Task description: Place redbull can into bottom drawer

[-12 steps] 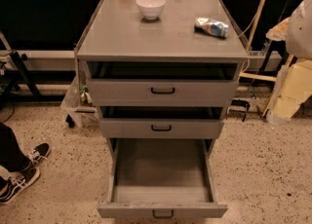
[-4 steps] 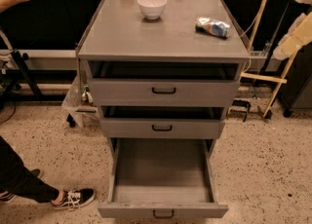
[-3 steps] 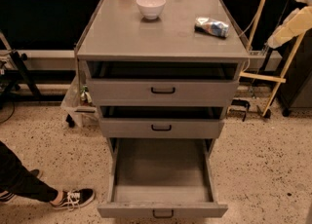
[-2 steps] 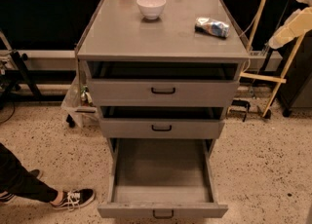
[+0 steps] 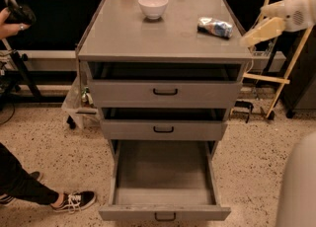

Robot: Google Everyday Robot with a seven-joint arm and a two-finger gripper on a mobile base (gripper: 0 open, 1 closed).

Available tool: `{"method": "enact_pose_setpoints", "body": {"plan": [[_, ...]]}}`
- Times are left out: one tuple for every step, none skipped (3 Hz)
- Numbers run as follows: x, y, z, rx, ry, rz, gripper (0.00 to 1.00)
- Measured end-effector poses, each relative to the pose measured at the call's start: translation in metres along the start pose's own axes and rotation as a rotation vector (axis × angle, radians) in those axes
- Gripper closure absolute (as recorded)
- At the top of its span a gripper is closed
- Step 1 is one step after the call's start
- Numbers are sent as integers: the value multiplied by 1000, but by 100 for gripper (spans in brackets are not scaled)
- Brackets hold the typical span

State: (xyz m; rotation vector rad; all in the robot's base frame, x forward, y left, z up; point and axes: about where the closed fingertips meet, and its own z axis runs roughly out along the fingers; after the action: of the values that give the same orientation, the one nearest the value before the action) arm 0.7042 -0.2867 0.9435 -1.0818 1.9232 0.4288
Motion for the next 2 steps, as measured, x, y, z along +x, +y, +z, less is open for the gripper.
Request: {"method": "enact_pose_setpoints", "body": {"plan": [[-28, 3, 87, -109, -96, 10, 0], [-61, 0, 140, -110, -144, -12, 0]]}}
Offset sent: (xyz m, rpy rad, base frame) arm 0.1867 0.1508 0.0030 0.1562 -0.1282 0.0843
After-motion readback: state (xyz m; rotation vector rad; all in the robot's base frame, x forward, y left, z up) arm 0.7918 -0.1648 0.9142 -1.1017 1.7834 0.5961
